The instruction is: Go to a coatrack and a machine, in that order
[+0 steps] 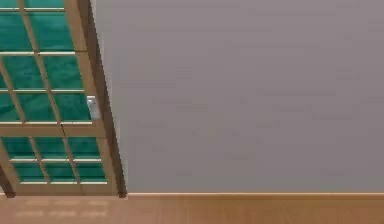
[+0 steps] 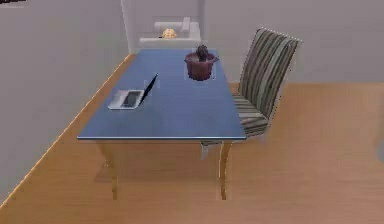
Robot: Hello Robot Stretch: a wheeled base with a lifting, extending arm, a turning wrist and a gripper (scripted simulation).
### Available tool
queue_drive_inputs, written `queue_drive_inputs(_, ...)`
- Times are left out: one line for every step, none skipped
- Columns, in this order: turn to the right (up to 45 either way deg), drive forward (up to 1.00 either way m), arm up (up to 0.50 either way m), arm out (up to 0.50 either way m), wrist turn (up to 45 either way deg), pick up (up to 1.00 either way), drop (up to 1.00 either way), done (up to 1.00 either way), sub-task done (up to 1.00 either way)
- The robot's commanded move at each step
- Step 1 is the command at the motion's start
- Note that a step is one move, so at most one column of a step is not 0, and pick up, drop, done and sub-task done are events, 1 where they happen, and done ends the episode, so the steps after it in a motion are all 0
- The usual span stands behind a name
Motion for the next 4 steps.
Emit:
queue_drive_inputs(45.0, 0.00, 0.00, 0.00, 0.0, 0.00, 0.00, 0.00, 0.00)
queue_drive_inputs(45.0, 0.00, 0.00, 0.00, 0.0, 0.00, 0.00, 0.00, 0.00)
queue_drive_inputs(39.0, 0.00, 0.00, 0.00, 0.0, 0.00, 0.00, 0.00, 0.00)
queue_drive_inputs(0.0, 1.00, 0.00, 0.00, 0.0, 0.00, 0.00, 0.00, 0.00)
